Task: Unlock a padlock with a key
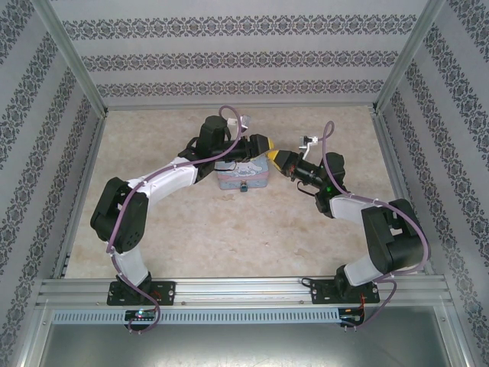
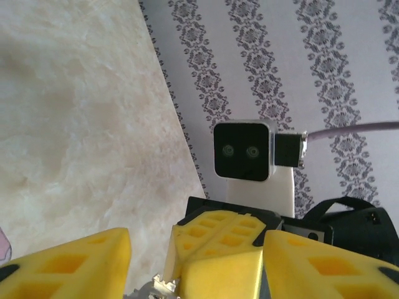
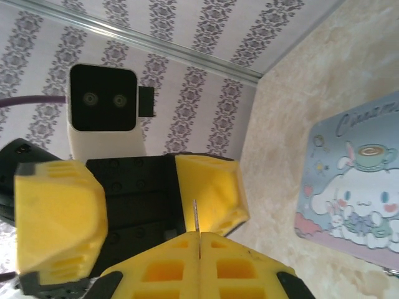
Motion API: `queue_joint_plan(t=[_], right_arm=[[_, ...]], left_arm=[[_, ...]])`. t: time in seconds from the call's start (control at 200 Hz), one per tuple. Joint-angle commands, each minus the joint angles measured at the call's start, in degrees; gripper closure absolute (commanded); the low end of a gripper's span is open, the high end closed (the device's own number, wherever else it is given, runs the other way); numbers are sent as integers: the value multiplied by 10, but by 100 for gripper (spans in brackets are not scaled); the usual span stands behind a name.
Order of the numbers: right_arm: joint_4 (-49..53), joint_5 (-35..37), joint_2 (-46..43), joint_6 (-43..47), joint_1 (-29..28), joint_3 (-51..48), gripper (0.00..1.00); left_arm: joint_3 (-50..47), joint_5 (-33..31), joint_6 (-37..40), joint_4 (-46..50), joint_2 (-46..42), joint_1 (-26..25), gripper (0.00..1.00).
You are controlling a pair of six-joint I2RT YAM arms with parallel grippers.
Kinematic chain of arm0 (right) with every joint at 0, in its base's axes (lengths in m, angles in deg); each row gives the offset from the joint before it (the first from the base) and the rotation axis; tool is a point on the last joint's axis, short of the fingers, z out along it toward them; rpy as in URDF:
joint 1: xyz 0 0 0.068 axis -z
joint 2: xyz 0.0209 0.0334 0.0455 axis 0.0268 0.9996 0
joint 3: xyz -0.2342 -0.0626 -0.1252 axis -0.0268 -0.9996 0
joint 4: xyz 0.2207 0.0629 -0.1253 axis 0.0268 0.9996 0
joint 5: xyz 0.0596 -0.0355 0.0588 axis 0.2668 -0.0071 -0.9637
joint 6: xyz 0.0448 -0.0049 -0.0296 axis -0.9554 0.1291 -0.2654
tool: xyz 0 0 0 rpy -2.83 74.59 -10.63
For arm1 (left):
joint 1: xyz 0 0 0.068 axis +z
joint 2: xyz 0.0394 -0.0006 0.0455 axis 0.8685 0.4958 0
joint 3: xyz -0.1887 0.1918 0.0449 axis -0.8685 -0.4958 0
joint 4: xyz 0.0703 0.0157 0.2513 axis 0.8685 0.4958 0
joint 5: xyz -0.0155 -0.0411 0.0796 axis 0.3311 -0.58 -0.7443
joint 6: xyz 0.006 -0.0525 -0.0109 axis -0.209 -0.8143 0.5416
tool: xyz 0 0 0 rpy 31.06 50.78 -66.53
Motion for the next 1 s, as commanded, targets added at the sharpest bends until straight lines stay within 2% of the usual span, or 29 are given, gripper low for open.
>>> queue_joint_plan(t=[0.0, 0.185, 0.325, 0.47, 0.59, 0.794, 0.994], right_arm=[[116, 23, -49, 113, 4, 24, 100], [339, 110, -122, 298, -16, 67, 100], [428, 185, -157, 413, -47, 92, 100], [461, 249, -177, 495, -78, 102, 100], [475, 283, -182, 536, -102, 107, 100], [480, 300, -179, 558, -120, 109, 100], [483, 310, -180, 578, -136, 112, 100]], left_arm=[[0, -23, -45, 36, -25, 7, 35], [13, -34, -122, 136, -39, 14, 31], [22, -23, -184, 174, -30, 14, 32], [21, -21, -245, 169, -27, 12, 35], [25, -34, -266, 176, -31, 10, 36], [38, -48, -281, 181, -29, 6, 37], [50, -49, -294, 178, -15, -4, 45]])
